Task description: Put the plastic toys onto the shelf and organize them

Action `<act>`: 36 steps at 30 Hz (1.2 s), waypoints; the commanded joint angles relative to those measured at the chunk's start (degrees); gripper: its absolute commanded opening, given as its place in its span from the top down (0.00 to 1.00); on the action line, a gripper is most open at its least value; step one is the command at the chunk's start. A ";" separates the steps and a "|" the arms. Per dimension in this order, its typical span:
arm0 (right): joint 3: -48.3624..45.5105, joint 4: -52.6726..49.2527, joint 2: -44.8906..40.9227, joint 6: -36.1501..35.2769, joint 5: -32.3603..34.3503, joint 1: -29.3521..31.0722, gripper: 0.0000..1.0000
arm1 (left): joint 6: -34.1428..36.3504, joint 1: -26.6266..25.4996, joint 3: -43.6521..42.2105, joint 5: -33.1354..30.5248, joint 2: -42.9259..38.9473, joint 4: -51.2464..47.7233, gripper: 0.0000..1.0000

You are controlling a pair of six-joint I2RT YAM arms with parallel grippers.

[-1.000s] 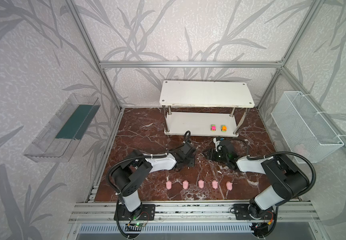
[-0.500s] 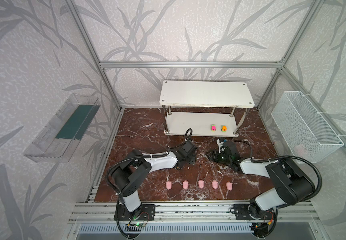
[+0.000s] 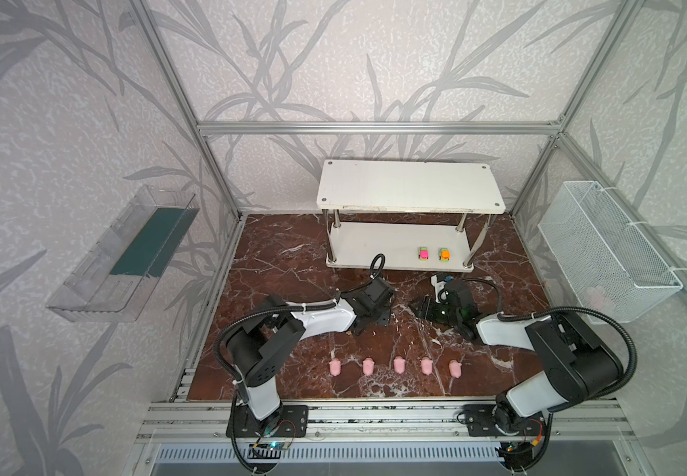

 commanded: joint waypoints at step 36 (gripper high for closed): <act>-0.15 -23.34 -27.42 -7.48 7.83 -1.83 0.36 | 7.64 0.91 25.28 -11.27 4.13 -15.36 0.79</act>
